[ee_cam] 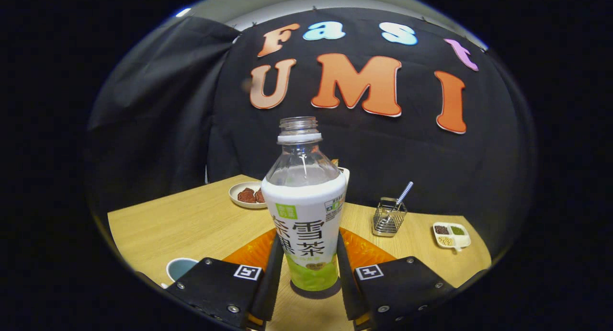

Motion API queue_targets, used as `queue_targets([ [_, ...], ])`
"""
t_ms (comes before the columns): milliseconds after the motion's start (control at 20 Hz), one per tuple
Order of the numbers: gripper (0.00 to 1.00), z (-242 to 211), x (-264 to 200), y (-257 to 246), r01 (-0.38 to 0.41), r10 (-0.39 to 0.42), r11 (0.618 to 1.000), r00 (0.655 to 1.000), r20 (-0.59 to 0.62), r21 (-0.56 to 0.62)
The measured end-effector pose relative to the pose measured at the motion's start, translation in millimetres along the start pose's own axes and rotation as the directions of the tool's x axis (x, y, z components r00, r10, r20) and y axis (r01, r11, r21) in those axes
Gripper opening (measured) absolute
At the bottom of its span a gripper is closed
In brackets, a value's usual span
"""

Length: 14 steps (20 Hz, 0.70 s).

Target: Take the bottle from table, then pour the juice into the cup, finally place the bottle on the coaster

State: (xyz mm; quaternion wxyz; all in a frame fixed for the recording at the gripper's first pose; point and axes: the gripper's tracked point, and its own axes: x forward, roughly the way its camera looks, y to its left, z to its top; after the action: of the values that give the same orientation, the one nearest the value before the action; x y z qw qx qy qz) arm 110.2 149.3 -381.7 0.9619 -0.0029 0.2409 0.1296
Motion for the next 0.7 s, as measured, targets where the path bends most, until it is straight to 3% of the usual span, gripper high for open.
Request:
queue_targets([
  [200, 0.57, -23.1, 21.7, -15.7, 0.019, -0.015, 0.995, 0.999, -0.043, 0.096],
  [700, 0.57, -55.6, 41.6, -14.8, 0.029, -0.019, 0.991, 0.997, -0.08, 0.129],
])
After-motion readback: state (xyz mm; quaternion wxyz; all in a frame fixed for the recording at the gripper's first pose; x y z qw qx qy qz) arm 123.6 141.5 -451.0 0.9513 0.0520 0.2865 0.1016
